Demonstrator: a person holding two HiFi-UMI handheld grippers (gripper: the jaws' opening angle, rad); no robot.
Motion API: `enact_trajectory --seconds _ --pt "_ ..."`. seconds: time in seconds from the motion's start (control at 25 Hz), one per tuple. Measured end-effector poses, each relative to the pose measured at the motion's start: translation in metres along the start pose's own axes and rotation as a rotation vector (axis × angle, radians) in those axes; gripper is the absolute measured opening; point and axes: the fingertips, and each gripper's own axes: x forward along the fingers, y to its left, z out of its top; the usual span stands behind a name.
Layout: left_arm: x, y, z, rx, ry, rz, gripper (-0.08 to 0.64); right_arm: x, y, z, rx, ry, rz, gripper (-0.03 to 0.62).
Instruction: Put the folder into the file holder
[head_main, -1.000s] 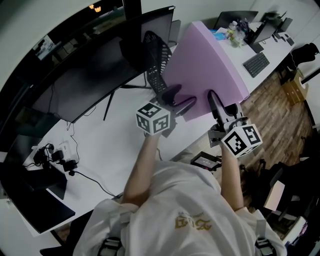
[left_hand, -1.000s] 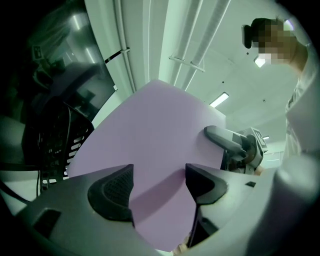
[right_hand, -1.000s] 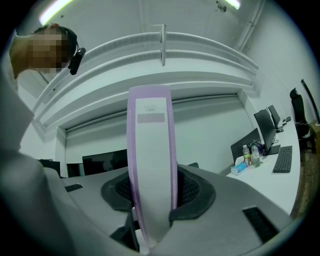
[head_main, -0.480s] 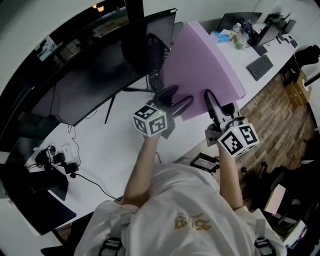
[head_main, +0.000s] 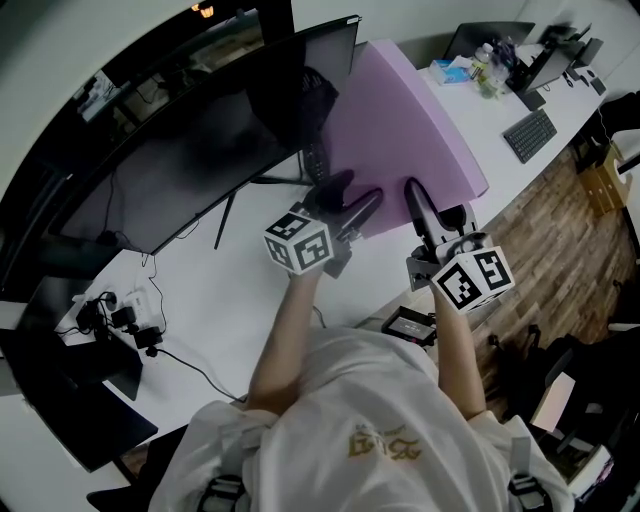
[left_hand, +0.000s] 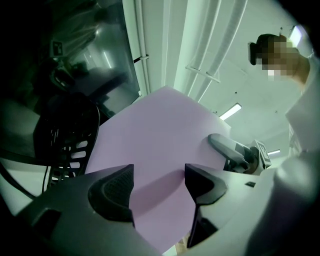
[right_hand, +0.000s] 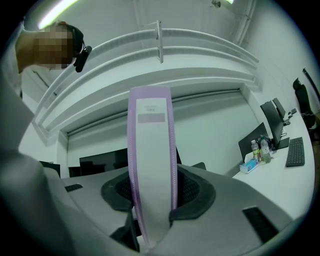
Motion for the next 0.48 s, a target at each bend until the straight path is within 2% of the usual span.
enact_trajectory --seconds 0.48 --pt "0.004 0.017 0.004 -0.042 -0.038 0.031 0.319 0.013 -0.008 -0.007 0.015 -0.016 0.002 0.172"
